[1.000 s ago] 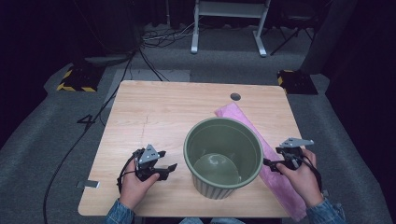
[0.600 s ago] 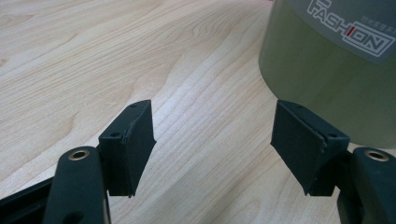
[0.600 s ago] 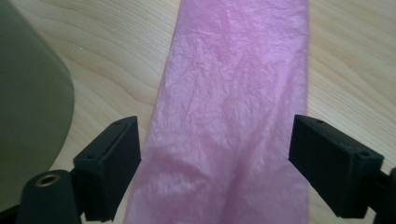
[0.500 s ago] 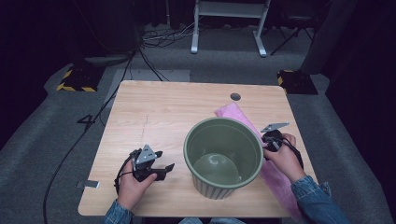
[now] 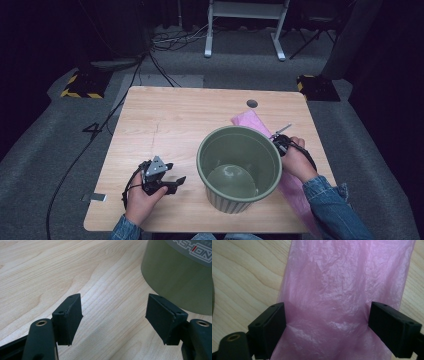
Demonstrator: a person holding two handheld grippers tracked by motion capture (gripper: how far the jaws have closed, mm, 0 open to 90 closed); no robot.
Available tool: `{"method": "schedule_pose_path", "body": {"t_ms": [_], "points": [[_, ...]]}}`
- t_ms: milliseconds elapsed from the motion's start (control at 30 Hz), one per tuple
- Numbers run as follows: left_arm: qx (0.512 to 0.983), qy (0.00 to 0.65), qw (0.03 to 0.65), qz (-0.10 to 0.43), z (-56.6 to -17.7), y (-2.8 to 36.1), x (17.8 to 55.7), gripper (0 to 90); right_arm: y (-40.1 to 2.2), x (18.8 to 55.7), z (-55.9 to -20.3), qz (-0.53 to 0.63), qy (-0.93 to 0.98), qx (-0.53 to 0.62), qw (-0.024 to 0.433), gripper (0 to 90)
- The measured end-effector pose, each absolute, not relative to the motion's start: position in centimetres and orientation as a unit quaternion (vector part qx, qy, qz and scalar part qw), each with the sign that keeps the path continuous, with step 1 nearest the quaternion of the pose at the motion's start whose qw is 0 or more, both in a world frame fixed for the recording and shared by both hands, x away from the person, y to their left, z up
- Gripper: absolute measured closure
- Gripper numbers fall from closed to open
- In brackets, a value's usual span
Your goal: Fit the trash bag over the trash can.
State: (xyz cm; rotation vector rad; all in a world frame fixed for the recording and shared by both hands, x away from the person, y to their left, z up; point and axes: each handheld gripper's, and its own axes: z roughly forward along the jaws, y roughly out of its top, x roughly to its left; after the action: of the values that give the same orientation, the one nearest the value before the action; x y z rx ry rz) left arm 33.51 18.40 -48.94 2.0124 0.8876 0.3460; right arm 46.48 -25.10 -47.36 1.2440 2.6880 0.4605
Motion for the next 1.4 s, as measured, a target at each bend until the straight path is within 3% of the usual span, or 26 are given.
{"method": "schedule_pose_path", "body": {"t_ms": [33,67,100,167,233,267,300,400,667,1133,1400], "points": [[0.812,0.356,0.441,0.141,-48.9,18.4,33.5,29.3,-25.1,46.6,-47.3,0.146,0.897,0.412,0.070,17.3],[0.813,0.355,0.440,0.140,-48.9,18.4,33.5,29.3,-25.1,46.8,-46.9,0.129,0.897,0.418,0.062,28.7],[0.813,0.355,0.440,0.140,-48.9,18.4,33.5,29.3,-25.1,46.8,-46.9,0.129,0.897,0.418,0.062,28.7],[0.813,0.355,0.441,0.139,-48.9,18.3,33.5,29.3,-25.2,47.0,-46.4,0.116,0.899,0.418,0.052,49.0],[0.812,0.355,0.442,0.139,-48.8,18.3,33.4,29.2,-25.3,47.2,-46.1,0.107,0.902,0.415,0.048,60.0],[0.811,0.356,0.443,0.138,-48.8,18.3,33.4,29.2,-25.5,47.2,-46.0,0.104,0.903,0.415,0.042,73.2],[0.811,0.356,0.443,0.138,-48.8,18.3,33.4,29.2,-25.5,47.2,-46.0,0.104,0.903,0.415,0.042,73.2],[0.811,0.358,0.443,0.138,-48.9,18.4,33.4,29.2,-26.0,47.2,-46.1,0.119,0.899,0.420,0.029,87.4],[0.809,0.361,0.443,0.138,-48.9,18.4,33.5,29.2,-27.9,46.0,-45.6,0.217,0.882,0.417,0.029,90.0],[0.806,0.368,0.444,0.134,-49.2,18.6,33.4,29.2,-31.1,41.9,-39.3,0.380,0.850,0.344,0.117,90.0],[0.803,0.373,0.446,0.132,-49.2,18.7,33.3,29.2,-31.0,40.3,-35.5,0.404,0.854,0.301,0.134,90.0]]}}
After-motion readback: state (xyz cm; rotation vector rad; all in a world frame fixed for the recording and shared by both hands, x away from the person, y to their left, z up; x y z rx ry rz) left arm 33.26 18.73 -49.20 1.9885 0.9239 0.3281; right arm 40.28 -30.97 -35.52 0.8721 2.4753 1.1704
